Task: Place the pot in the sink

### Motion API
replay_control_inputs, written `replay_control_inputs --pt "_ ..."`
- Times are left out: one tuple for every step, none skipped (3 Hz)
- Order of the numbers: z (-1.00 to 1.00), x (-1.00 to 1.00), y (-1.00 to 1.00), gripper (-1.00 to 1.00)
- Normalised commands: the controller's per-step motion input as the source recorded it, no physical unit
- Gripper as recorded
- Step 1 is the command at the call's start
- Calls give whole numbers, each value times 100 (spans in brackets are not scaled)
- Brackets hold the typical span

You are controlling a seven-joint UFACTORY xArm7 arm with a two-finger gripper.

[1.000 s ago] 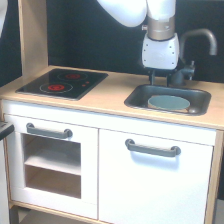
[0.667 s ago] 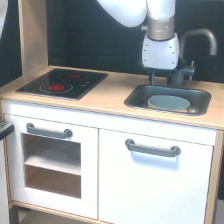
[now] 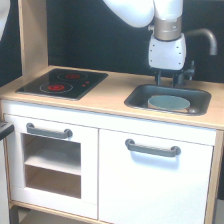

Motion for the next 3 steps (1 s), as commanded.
replay_control_inputs --pt "-61 -34 89 83" --pt "0 24 55 71" --pt "-55 -25 77 90"
